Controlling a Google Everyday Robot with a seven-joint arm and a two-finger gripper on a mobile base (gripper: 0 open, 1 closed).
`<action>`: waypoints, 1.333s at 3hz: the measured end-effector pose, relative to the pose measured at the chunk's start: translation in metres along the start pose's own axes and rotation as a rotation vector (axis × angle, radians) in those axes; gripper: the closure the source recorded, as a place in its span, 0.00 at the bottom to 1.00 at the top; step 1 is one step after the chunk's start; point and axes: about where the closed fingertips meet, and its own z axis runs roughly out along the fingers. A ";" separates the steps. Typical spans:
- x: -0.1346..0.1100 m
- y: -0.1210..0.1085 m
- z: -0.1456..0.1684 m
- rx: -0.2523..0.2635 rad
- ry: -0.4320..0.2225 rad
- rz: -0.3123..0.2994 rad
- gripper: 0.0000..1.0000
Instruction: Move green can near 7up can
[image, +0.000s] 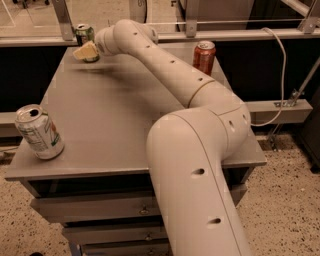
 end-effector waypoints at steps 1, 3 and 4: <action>-0.003 -0.002 0.004 -0.009 -0.011 0.010 0.40; -0.022 -0.008 0.004 -0.029 -0.050 0.008 0.87; -0.023 -0.019 -0.037 -0.061 -0.059 0.002 1.00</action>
Offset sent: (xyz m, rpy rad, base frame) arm 0.0270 0.0150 0.0276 0.0662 -0.0214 0.0449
